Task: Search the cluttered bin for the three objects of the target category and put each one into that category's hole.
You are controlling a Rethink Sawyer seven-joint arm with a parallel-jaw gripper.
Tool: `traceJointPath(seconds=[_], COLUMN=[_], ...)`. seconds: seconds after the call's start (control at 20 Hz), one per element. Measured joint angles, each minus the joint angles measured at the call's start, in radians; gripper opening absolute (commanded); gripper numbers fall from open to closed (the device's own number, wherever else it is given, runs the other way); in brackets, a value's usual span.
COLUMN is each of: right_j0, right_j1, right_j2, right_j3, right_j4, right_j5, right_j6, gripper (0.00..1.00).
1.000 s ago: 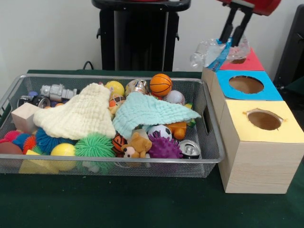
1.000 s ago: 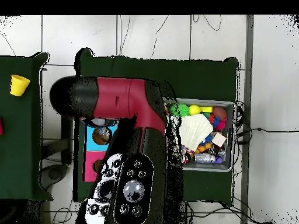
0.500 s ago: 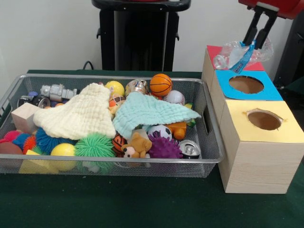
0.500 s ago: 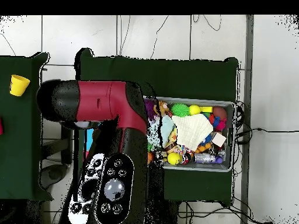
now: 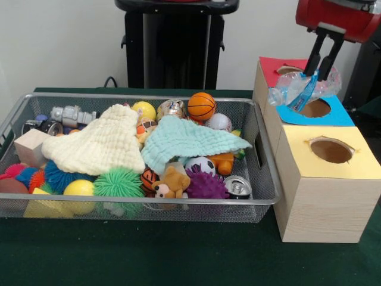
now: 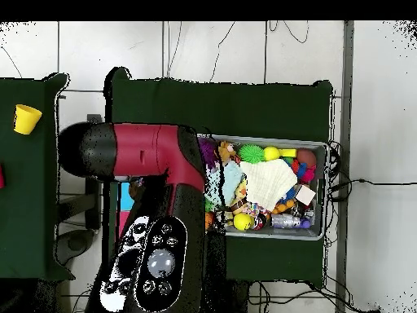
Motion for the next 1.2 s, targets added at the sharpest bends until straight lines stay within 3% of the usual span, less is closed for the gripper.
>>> traceJointPath(seconds=[0.35,0.75,1.2], right_j0=[0.021,0.071,0.132], right_j1=[0.029,0.074,0.124], right_j2=[-0.013,-0.045,-0.1], right_j3=[0.04,0.059,0.033], right_j4=[0.001,0.005,0.014], right_j5=[-0.081,-0.093,-0.081], right_j6=[0.004,0.028,0.118], gripper=[0.0,0.0,0.0])
